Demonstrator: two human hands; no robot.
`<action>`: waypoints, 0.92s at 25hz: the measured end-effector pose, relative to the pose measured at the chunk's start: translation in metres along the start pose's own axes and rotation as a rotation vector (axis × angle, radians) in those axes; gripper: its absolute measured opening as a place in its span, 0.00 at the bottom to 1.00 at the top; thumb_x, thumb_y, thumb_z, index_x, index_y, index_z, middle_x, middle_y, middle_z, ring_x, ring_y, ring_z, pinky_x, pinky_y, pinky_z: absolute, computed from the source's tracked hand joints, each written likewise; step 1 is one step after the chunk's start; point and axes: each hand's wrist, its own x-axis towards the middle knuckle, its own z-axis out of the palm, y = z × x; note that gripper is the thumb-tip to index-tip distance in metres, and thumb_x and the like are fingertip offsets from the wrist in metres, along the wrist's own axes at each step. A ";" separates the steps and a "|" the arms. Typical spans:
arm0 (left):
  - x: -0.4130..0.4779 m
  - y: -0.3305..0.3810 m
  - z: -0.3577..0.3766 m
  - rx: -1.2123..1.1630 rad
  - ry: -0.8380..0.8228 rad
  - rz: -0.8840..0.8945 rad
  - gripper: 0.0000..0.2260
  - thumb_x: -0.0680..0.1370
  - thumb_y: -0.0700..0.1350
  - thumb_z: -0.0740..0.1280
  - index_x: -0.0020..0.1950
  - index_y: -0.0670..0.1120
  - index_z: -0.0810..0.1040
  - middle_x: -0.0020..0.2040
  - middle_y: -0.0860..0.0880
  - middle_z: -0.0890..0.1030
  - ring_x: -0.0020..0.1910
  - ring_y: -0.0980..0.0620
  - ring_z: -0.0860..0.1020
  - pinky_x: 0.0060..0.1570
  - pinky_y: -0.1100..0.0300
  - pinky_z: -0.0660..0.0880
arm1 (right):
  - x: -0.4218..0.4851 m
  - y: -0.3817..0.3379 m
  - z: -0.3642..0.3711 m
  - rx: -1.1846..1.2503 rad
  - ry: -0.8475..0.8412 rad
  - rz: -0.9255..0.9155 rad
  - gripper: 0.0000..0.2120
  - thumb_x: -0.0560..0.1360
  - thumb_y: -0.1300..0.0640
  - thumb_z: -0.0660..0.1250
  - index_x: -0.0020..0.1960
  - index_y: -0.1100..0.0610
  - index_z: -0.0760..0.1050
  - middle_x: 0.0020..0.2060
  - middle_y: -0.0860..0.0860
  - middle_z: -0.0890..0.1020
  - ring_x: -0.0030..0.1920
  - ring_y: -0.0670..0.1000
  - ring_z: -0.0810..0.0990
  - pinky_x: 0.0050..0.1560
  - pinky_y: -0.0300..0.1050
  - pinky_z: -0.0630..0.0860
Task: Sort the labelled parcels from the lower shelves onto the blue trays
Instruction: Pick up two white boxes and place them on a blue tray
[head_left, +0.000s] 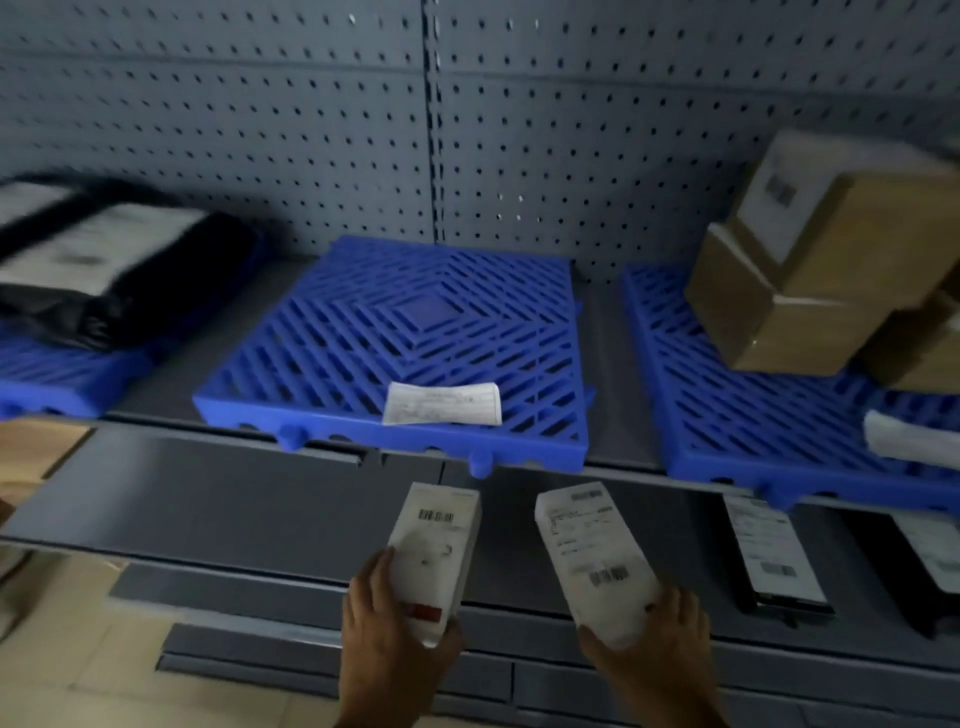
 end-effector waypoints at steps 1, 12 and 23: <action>-0.005 0.002 -0.012 0.003 0.029 -0.001 0.47 0.52 0.49 0.80 0.68 0.33 0.74 0.61 0.37 0.77 0.53 0.32 0.79 0.51 0.41 0.80 | -0.007 -0.008 -0.009 0.017 0.001 -0.054 0.51 0.38 0.50 0.88 0.53 0.75 0.77 0.42 0.67 0.80 0.43 0.70 0.82 0.44 0.64 0.80; -0.085 0.058 -0.099 -0.003 0.017 -0.033 0.50 0.63 0.62 0.76 0.78 0.46 0.61 0.70 0.52 0.67 0.66 0.52 0.69 0.64 0.55 0.74 | -0.048 -0.010 -0.096 0.369 -0.131 -0.258 0.45 0.56 0.43 0.84 0.66 0.57 0.68 0.53 0.48 0.67 0.53 0.54 0.73 0.51 0.56 0.79; -0.110 0.084 -0.176 -0.113 0.120 0.063 0.46 0.63 0.55 0.80 0.76 0.46 0.63 0.70 0.50 0.68 0.67 0.52 0.68 0.62 0.48 0.77 | -0.113 -0.015 -0.160 0.470 -0.008 -0.263 0.49 0.54 0.31 0.74 0.68 0.51 0.65 0.53 0.42 0.64 0.55 0.47 0.71 0.51 0.43 0.73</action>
